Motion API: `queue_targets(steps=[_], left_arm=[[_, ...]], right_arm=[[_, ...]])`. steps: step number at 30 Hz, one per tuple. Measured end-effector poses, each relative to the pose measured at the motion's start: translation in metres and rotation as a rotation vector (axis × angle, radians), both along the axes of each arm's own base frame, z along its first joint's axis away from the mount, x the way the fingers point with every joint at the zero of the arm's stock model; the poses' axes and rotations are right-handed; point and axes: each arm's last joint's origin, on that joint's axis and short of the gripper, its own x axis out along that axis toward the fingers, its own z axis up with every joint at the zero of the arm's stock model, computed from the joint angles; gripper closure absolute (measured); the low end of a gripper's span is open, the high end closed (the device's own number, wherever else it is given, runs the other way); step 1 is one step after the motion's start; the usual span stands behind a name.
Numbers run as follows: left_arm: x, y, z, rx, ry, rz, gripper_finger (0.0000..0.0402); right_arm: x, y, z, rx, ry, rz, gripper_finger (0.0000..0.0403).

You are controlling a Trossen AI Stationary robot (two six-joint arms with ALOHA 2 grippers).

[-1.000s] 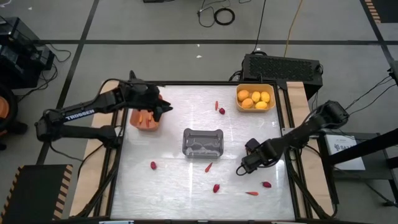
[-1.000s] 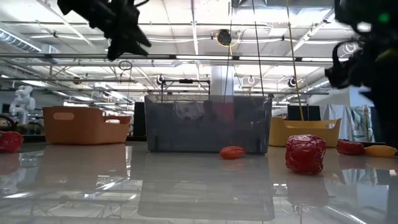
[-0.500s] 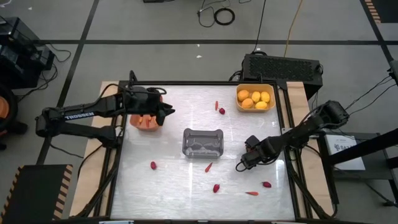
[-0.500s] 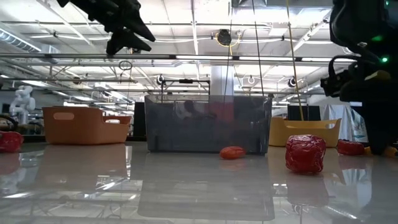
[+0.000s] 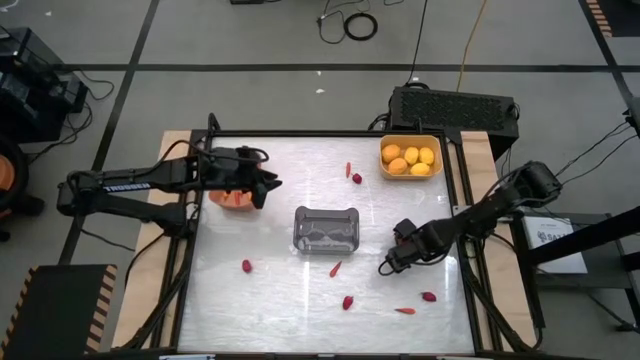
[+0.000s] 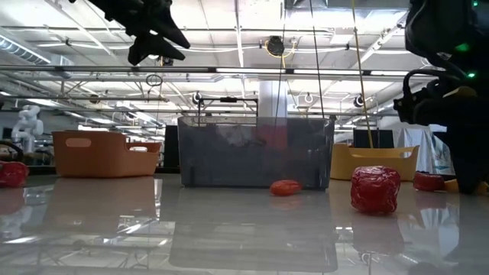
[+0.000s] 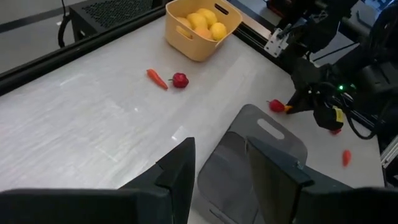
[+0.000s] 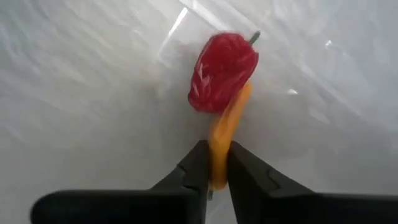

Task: Sort produce into baskets
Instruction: Put the yellow chili into the orange bin

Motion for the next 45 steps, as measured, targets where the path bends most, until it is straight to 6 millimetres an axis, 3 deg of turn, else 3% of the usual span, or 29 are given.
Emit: queue_targets(steps=[5, 12, 19, 24, 28, 36, 45], left_arm=[[-0.005, -0.001, 0.000, -0.004, 0.022, -0.001, 0.0254], [-0.017, -0.003, 0.002, -0.008, 0.049, -0.002, 0.0254], [-0.040, -0.008, 0.001, -0.034, 0.125, 0.004, 0.0254], [-0.051, -0.014, -0.002, -0.039, 0.193, 0.020, 0.0254], [-0.060, -0.016, -0.009, -0.054, 0.288, 0.122, 0.0254], [-0.077, -0.014, -0.019, -0.022, 0.448, 0.354, 0.0254], [-0.083, -0.016, -0.023, -0.025, 0.544, 0.290, 0.0254]], right_arm=[[0.005, 0.005, 0.013, 0.062, 0.048, 0.014, 0.0382], [0.018, 0.006, 0.049, 0.036, 0.058, 0.033, 0.0379], [0.053, -0.002, 0.102, -0.070, -0.172, 0.081, 0.0375], [0.077, -0.024, 0.140, -0.194, -0.347, 0.088, 0.0377], [0.099, -0.047, 0.156, -0.260, -0.522, 0.128, 0.0377], [0.157, -0.092, 0.165, -0.385, -0.911, 0.182, 0.0378], [0.225, -0.135, 0.129, -0.336, -1.264, 0.154, 0.0378]])
